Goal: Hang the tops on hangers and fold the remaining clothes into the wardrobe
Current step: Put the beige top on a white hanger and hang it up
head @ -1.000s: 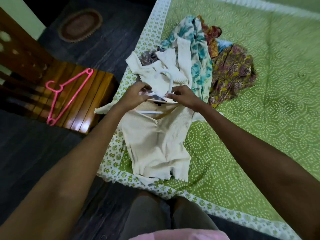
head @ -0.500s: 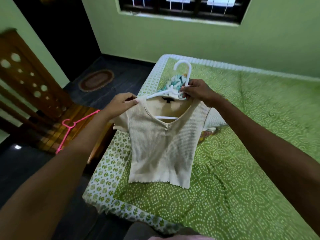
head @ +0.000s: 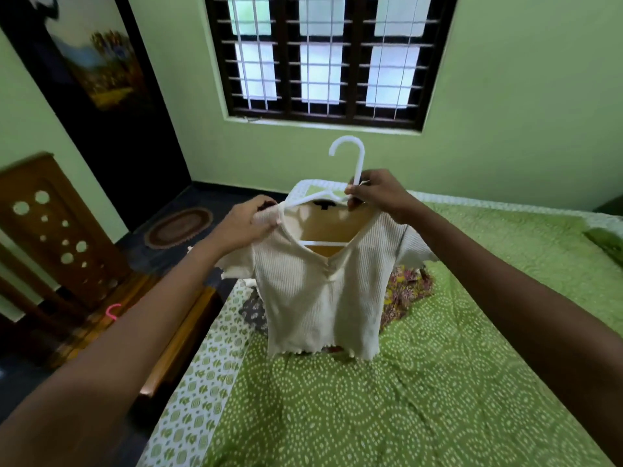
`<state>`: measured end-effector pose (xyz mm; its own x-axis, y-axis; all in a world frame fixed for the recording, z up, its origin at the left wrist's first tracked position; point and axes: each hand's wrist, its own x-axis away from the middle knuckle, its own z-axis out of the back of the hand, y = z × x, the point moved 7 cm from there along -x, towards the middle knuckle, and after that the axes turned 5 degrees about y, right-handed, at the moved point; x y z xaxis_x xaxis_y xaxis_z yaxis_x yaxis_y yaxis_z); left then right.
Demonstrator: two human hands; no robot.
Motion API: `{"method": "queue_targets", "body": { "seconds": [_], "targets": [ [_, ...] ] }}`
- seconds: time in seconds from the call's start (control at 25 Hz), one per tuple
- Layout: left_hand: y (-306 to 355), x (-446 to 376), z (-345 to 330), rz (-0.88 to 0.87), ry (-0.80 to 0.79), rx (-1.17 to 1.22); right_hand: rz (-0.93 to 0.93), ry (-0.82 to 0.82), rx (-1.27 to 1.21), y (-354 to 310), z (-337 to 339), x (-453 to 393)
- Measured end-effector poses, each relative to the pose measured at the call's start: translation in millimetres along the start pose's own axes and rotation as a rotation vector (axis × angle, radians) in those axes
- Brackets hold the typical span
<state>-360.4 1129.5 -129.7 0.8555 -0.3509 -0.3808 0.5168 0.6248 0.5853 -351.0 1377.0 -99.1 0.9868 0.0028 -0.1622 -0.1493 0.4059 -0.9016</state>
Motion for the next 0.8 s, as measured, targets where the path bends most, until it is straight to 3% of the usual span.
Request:
{"method": "queue_targets", "body": {
  "seconds": [0.08, 0.2, 0.4, 0.52, 0.8],
  "targets": [
    [8, -13, 2, -0.036, -0.045, -0.076, 0.075, -0.026, 0.034, -23, 1, -1],
    [16, -34, 24, -0.096, 0.076, -0.049, 0.207, -0.030, 0.140, -55, 26, -8],
    [13, -53, 47, -0.155, 0.127, -0.005, 0.138, -0.057, 0.756, -36, 76, -13],
    [5, -62, 53, -0.180, 0.136, 0.010, 0.119, 0.054, 0.789, -23, 87, -11],
    [-9, -82, 63, -0.232, 0.126, 0.069, 0.126, 0.049, 0.866, -6, 78, 0]
  ]
}}
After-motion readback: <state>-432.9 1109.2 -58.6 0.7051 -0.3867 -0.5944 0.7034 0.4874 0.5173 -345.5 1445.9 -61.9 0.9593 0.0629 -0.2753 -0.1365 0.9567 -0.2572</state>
